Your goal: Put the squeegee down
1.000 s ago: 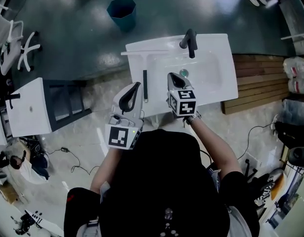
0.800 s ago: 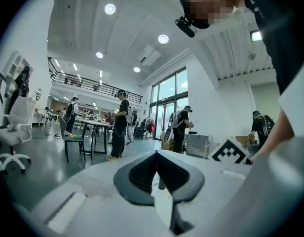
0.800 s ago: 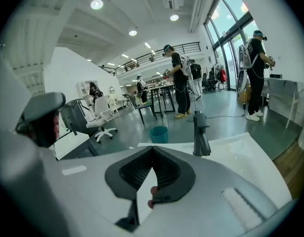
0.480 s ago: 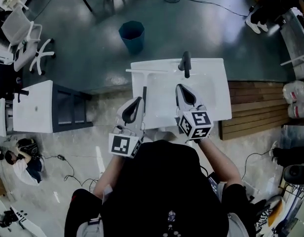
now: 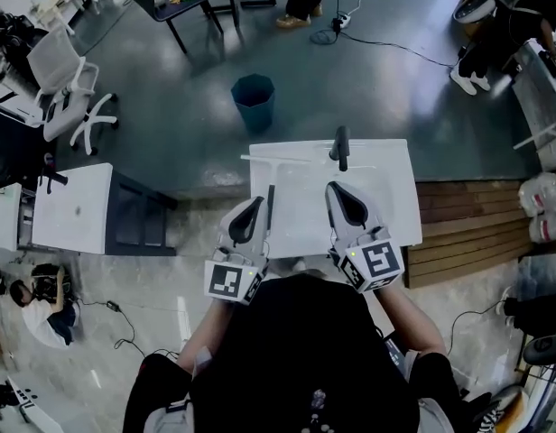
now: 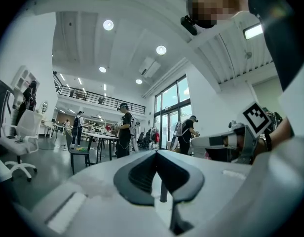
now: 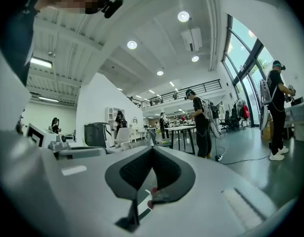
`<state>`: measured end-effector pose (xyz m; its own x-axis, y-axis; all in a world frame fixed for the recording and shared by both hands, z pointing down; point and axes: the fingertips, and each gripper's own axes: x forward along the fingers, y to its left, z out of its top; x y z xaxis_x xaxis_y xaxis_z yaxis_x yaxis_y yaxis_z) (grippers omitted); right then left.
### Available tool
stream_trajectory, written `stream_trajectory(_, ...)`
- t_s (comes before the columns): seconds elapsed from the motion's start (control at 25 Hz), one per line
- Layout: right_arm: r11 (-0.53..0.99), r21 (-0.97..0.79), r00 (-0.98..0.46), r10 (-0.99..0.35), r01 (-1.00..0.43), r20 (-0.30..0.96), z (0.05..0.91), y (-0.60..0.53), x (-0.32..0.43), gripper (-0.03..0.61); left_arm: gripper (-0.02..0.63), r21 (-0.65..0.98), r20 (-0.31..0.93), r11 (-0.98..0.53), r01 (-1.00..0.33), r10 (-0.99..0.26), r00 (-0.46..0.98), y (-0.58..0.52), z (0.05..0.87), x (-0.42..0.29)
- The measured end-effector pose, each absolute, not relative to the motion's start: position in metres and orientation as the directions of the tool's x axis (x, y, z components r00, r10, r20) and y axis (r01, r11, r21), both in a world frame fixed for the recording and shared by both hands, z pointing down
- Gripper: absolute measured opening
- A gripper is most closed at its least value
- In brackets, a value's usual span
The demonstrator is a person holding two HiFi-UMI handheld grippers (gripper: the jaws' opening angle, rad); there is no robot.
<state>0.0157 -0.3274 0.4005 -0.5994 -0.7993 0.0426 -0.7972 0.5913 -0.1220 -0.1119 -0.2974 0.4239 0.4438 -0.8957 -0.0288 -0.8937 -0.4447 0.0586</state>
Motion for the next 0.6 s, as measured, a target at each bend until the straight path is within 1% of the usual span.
stream_trajectory(0.24, 0.600, -0.096, -0.603, -0.797, -0.794, 0.005, 0.383, -0.313, 0.016, 0.002, 0.002, 0.064, -0.043, -0.447, -0.892, -0.895, 0.445, -0.288, 0.420, -0.109)
stream_trajectory(0.6, 0.598, -0.115, -0.602, -0.798, -0.793, 0.003, 0.380, -0.306, 0.017, 0.002, 0.002, 0.062, -0.050, -0.439, -0.896, -0.898, 0.437, -0.286, 0.416, -0.109)
